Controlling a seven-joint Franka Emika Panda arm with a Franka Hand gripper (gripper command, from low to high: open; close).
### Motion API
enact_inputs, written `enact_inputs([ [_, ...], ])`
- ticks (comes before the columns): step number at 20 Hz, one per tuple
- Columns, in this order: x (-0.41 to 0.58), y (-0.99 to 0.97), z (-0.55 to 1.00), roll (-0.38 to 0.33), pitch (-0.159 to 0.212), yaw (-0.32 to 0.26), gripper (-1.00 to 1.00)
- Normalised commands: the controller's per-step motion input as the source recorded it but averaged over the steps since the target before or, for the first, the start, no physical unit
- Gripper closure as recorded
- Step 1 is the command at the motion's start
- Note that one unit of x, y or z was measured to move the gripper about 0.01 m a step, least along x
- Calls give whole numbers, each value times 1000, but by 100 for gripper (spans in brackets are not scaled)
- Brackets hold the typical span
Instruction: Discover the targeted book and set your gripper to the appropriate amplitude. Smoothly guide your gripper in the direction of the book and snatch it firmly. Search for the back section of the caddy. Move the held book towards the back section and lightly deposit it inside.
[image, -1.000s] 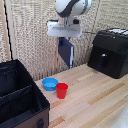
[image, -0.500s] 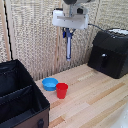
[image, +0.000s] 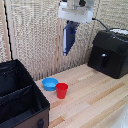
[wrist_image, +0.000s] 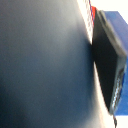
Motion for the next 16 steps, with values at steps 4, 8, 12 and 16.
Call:
enact_inputs([
  [4,0,311,149,36,-44,-313,100],
  [8,-16,591,0,17,-100,-240,100],
  [12,-6,789,0,9,-117,-157,100],
  [16,0,898,0,2,-107,-97,100],
])
